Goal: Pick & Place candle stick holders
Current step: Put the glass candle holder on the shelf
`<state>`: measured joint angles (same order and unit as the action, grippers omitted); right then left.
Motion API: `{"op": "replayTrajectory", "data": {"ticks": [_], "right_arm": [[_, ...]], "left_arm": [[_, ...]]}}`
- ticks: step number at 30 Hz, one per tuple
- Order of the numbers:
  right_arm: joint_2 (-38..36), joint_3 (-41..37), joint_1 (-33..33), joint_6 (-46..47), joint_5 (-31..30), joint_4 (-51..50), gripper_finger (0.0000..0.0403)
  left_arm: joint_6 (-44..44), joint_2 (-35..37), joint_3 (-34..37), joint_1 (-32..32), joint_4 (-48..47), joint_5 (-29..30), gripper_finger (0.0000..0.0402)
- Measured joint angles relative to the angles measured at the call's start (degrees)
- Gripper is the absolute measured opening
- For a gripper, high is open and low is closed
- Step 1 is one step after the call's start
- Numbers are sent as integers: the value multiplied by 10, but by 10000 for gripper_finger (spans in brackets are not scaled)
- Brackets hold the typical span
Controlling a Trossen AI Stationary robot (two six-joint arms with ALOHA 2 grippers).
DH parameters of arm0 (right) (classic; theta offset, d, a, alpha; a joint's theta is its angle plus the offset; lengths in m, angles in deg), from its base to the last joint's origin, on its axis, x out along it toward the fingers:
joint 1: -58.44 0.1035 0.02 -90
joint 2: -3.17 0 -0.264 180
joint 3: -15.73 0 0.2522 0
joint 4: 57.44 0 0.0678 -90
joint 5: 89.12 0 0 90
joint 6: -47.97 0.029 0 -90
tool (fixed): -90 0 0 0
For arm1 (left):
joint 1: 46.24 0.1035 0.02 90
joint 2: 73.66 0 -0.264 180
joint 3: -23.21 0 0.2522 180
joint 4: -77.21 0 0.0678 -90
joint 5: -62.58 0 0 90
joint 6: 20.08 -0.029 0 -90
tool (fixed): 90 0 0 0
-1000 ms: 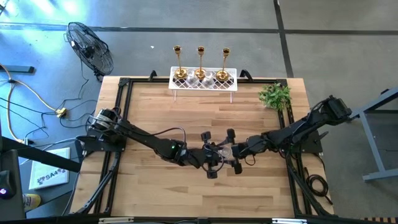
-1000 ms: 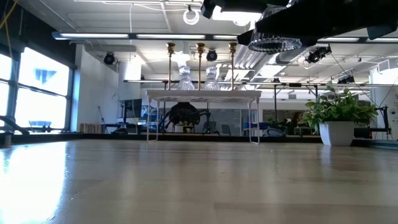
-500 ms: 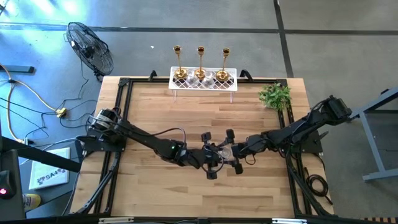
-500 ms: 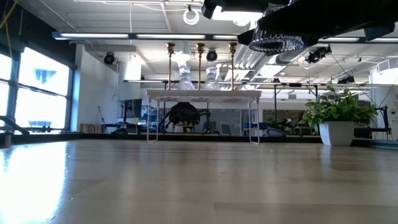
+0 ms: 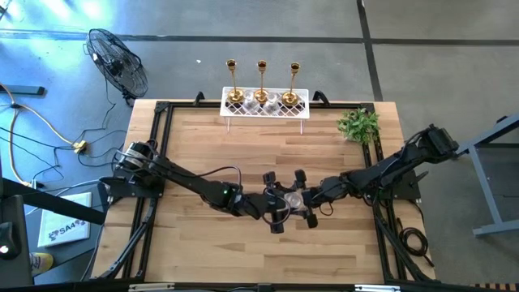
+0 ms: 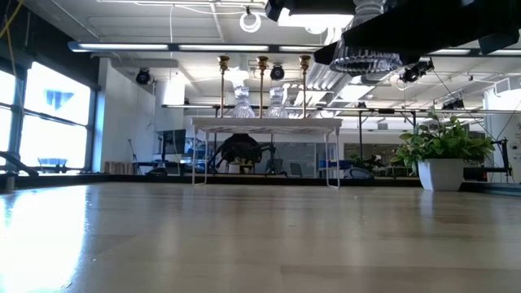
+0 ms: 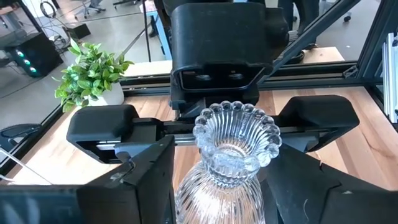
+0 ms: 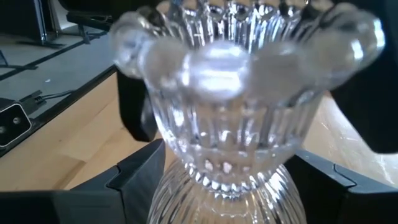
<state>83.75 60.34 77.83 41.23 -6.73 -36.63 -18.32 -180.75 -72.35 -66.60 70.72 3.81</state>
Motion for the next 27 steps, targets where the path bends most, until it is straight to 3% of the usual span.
{"op": "replayTrajectory", "data": {"ticks": [22,27], "right_arm": [[0,0,0,-13,-6,-12,270],[-2,0,0,-16,-6,-15,270]], "left_arm": [[0,55,0,-20,-10,0,239],[0,59,0,-36,-18,57,239]]}}
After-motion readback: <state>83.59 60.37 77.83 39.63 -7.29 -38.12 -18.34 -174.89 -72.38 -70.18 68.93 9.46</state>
